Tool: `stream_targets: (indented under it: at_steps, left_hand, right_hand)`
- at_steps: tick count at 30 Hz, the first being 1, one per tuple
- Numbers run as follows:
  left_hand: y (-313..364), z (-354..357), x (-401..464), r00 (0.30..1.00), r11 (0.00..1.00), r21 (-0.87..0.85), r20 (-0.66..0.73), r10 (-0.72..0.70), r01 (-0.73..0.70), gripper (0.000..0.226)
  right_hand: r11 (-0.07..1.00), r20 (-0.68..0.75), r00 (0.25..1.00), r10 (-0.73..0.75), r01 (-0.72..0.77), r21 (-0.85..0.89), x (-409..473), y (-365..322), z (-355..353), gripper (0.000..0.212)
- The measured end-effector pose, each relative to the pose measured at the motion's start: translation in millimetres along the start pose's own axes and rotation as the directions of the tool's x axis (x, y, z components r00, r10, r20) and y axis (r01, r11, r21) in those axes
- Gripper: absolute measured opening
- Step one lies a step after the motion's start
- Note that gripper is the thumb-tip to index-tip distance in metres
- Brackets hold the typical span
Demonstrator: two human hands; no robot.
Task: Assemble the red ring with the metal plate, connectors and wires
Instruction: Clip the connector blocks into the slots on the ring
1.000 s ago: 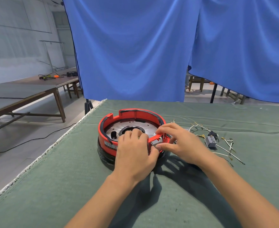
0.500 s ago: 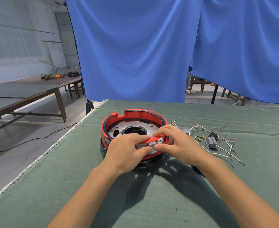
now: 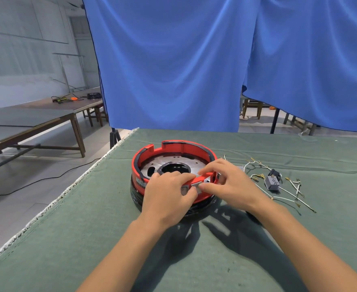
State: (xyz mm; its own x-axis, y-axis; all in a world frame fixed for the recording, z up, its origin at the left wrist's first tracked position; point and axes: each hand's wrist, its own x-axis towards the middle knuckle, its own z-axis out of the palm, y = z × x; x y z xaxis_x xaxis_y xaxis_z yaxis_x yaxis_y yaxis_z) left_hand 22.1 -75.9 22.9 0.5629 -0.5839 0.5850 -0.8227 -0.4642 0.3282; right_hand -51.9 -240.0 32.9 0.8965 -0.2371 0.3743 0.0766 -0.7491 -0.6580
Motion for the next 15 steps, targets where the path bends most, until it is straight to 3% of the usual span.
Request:
stream_targets:
  at_steps: [3, 6, 9, 15]
  left_hand:
    - [-1, 5, 2, 0.999, 0.999, 0.039, -0.036, 0.016, -0.014, 0.039]
    - [-3, 10, 3, 0.997, 0.996, 0.086, -0.071, 0.018, -0.012, 0.033]
    - [-2, 13, 4, 0.994, 0.991, 0.133, -0.104, 0.02, -0.006, 0.032]
    - [-5, 19, 8, 0.99, 0.987, 0.162, -0.138, 0.039, -0.016, 0.035]
  right_hand:
    - [0.997, -0.182, 0.98, 0.081, -0.08, 0.012, 4, 9, -9, 0.021]
    - [0.914, -0.359, 0.911, 0.203, -0.307, -0.264, 13, 30, -22, 0.018]
    - [0.785, -0.318, 0.879, 0.357, -0.466, -0.408, 20, 56, -24, 0.03]
    - [0.696, -0.185, 0.839, 0.512, -0.531, -0.483, 29, 84, -25, 0.056]
